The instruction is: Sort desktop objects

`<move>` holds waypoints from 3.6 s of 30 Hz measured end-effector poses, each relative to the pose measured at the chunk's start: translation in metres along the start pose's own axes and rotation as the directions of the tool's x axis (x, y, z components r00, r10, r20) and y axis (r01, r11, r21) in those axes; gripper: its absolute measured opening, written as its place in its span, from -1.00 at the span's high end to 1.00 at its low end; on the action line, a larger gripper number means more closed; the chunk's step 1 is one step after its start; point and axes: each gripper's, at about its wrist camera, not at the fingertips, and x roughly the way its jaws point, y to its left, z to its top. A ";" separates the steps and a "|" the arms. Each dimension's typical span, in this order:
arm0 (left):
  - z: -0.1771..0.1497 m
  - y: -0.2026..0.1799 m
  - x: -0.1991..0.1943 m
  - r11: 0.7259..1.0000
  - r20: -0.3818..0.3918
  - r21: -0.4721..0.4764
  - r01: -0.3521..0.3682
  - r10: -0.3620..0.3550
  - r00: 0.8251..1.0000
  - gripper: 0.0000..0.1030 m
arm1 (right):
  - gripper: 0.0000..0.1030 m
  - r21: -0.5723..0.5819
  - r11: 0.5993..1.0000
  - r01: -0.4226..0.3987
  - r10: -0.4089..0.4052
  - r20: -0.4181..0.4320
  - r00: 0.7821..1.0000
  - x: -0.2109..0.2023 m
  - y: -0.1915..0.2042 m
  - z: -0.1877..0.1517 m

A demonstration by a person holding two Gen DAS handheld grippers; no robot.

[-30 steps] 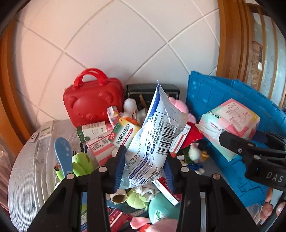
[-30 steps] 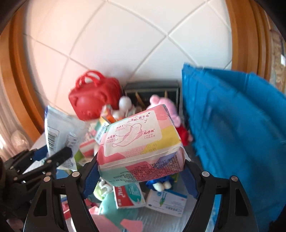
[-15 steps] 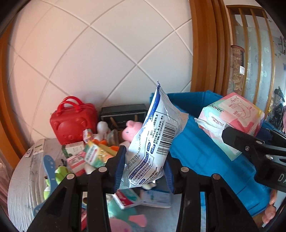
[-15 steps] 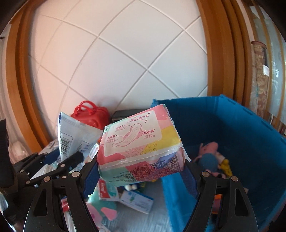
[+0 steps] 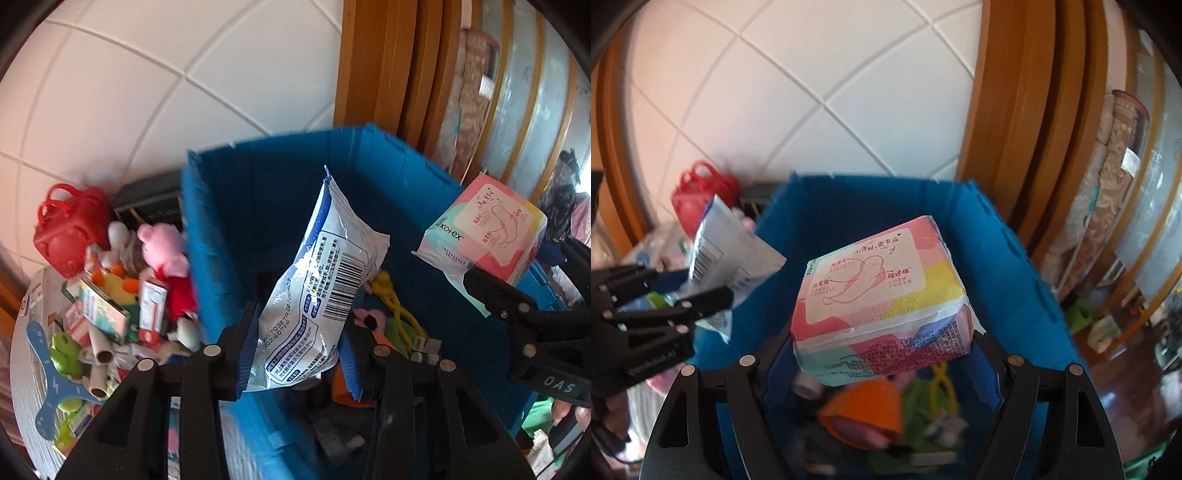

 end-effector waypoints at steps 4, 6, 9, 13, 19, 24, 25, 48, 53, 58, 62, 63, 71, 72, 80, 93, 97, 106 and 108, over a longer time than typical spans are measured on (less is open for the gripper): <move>0.006 -0.031 0.044 1.000 -0.163 0.009 -0.014 0.015 0.987 0.24 | -0.55 -0.065 0.998 0.009 -0.019 -0.166 0.986 0.044 -0.035 -0.012; 0.004 -0.044 0.061 0.999 -0.216 0.029 -0.028 0.034 0.976 0.24 | -0.55 -0.085 0.996 0.000 -0.020 -0.236 0.972 0.063 -0.042 -0.021; -0.001 -0.060 0.079 0.997 -0.264 0.065 -0.049 0.064 0.962 0.24 | -0.55 -0.118 0.993 -0.014 -0.024 -0.317 0.948 0.087 -0.051 -0.034; -0.006 -0.066 0.096 0.998 -0.324 0.040 -0.038 0.049 0.945 0.24 | -0.55 -0.139 0.990 -0.040 -0.020 -0.401 0.916 0.107 -0.060 -0.049; -0.012 -0.070 0.109 0.998 -0.374 0.029 -0.053 0.060 0.925 0.23 | -0.55 -0.157 0.985 -0.067 -0.014 -0.463 0.886 0.125 -0.065 -0.058; -0.008 -0.078 0.115 0.996 -0.397 0.026 -0.081 0.085 0.914 0.16 | -0.55 -0.199 0.978 -0.057 -0.045 -0.473 0.880 0.129 -0.065 -0.055; -0.008 -0.078 0.115 0.996 -0.399 0.028 -0.084 0.088 0.913 0.10 | -0.55 -0.202 0.978 -0.058 -0.045 -0.471 0.881 0.129 -0.066 -0.055; -0.023 -0.066 -0.010 0.995 -0.108 0.048 -0.086 0.091 0.990 -0.47 | -0.99 -0.134 0.991 0.027 -0.067 -0.303 0.951 0.034 -0.054 -0.046; -0.044 -0.054 -0.058 0.996 0.052 0.041 -0.084 0.081 0.995 -0.56 | -0.99 -0.081 0.996 0.036 -0.052 -0.216 0.975 -0.011 -0.041 -0.056; -0.069 -0.044 -0.094 0.998 0.174 0.025 -0.056 0.051 0.983 -0.56 | -1.00 -0.040 0.997 0.060 -0.066 -0.158 0.985 -0.045 -0.026 -0.068; -0.093 -0.035 -0.119 0.998 0.278 0.002 -0.071 0.067 0.958 -0.56 | -1.00 0.007 0.997 0.074 -0.074 -0.069 0.995 -0.077 -0.010 -0.081; -0.100 -0.031 -0.126 0.997 0.303 -0.008 -0.077 0.076 0.950 -0.56 | -1.00 0.019 0.997 0.077 -0.076 -0.044 0.996 -0.083 -0.006 -0.085; -0.153 0.000 -0.162 0.982 0.483 -0.108 -0.156 0.189 0.855 -1.00 | -1.00 0.168 0.981 0.092 -0.120 0.164 0.979 -0.133 0.038 -0.128; -0.157 0.004 -0.159 0.978 0.469 -0.116 -0.172 0.207 0.859 -1.00 | -1.00 0.187 0.977 0.107 -0.141 0.181 0.973 -0.138 0.043 -0.133; -0.190 0.032 -0.163 0.990 0.425 -0.099 -0.101 0.134 0.895 -1.00 | -1.00 0.300 0.945 0.131 -0.211 0.254 0.944 -0.162 0.088 -0.174; -0.220 0.036 -0.179 0.991 0.394 -0.075 -0.114 0.135 0.909 -1.00 | -1.00 0.311 0.936 0.164 -0.244 0.239 0.940 -0.176 0.112 -0.193; -0.222 0.038 -0.181 0.991 0.396 -0.077 -0.107 0.129 0.909 -1.00 | -1.00 0.315 0.935 0.160 -0.240 0.236 0.942 -0.178 0.114 -0.195; -0.220 0.038 -0.180 0.992 0.393 -0.077 -0.101 0.123 0.911 -1.00 | -1.00 0.316 0.936 0.156 -0.236 0.233 0.943 -0.176 0.114 -0.194; -0.219 0.038 -0.180 0.992 0.392 -0.075 -0.100 0.122 0.912 -1.00 | -1.00 0.316 0.937 0.150 -0.229 0.229 0.946 -0.175 0.113 -0.194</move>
